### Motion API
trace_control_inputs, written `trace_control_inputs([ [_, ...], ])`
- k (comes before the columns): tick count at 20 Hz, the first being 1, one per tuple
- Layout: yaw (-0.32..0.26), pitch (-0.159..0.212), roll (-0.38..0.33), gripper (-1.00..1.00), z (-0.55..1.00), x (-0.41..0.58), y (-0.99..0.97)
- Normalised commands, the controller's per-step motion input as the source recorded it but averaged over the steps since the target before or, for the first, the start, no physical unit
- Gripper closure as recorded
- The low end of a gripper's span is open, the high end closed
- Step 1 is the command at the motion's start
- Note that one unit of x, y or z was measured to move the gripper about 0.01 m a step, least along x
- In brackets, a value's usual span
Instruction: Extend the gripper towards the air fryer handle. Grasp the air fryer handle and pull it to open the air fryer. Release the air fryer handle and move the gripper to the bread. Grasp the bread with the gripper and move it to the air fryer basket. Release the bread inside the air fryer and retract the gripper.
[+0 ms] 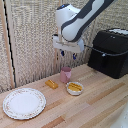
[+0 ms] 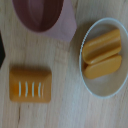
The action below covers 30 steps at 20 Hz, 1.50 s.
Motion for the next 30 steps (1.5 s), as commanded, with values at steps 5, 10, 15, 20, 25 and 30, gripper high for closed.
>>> trace_control_inputs([
  [5,-0.021,-0.161,-0.375,-1.00,-0.02,-0.209,-0.14],
  [10,0.026,-0.201,-0.375,-1.00,0.00,-0.232,-0.24],
  [15,0.068,-0.176,-0.375,-1.00,-0.09,-0.083,-0.35],
  [20,0.079,-0.107,-0.355,-1.00,-0.28,-0.069,-0.42],
  [25,0.083,-0.073,-0.282,-1.00,-0.36,-0.135,-0.51],
  [30,0.073,-0.040,-0.219,-1.00,-0.38,-0.146,-0.54],
])
